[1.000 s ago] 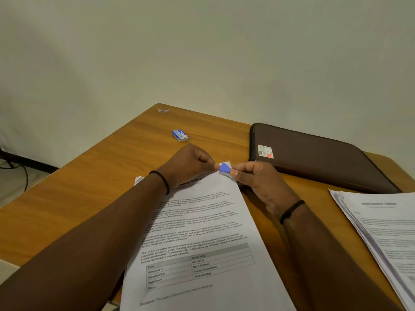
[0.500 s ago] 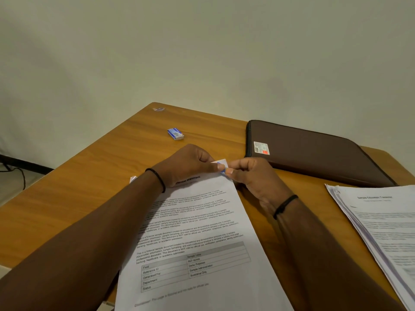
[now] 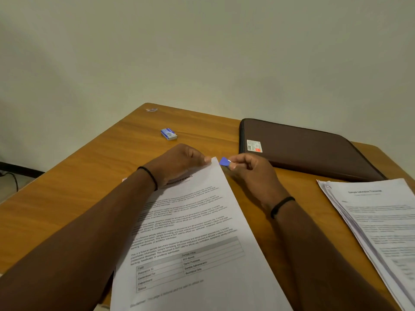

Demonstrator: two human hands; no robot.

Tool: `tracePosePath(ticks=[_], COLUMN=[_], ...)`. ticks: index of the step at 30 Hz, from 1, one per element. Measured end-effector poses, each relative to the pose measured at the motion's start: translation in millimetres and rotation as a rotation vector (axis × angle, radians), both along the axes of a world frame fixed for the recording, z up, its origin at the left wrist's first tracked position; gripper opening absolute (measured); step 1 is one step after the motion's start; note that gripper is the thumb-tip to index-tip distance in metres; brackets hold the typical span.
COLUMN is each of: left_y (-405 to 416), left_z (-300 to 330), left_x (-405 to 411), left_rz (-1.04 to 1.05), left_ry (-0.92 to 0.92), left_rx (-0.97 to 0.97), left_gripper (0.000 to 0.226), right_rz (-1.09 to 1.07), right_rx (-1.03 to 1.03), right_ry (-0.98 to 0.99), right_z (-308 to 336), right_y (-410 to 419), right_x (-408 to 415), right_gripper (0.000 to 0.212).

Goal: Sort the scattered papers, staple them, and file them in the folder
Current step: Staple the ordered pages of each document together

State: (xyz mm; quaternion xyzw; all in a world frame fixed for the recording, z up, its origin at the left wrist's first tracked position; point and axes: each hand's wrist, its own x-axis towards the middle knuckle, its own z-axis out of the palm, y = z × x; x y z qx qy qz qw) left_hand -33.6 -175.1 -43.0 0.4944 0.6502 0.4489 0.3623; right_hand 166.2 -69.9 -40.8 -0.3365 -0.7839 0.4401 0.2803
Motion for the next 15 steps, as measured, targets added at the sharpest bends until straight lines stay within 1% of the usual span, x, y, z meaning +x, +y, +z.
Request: tracePosePath(ticks=[2, 5, 7, 10, 11, 12, 13, 15], left_y=[3, 6, 3, 0, -1, -2, -5, -9], left_z=[-3, -6, -10, -12, -8, -5, 0, 6], left_x=[3, 10, 14, 18, 20, 23, 27, 32], left_rz=[0.017, 0.067, 0.12, 0.155, 0.152, 0.142, 0.126, 0.124], left_ry=[0.042, 0.133, 0.167, 0.241, 0.289, 0.326, 0.35, 0.404], left_rx=[0.007, 0.002, 0.033, 0.086, 0.106, 0.127, 0.151, 0.18], left_gripper=[0.046, 0.018, 0.012, 0.012, 0.013, 0.014, 0.014, 0.013], right_rz=[-0.073, -0.118, -0.202, -0.409, -0.429, -0.418, -0.393, -0.279], right_rx=[0.122, 0.23, 0.354, 0.474, 0.479, 0.45, 0.411, 0.339], right_ry=[-0.054, -0.131, -0.143, -0.013, 0.003, -0.037, -0.139, -0.399], right_z=[-7, -17, -23, -17, -13, -12, -8, 0], right_y=[7, 14, 9, -11, -20, -27, -34, -43], right_x=[7, 9, 6, 6, 9, 10, 14, 17], right_gripper=[0.012, 0.023, 0.025, 0.01, 0.015, 0.023, 0.032, 0.045])
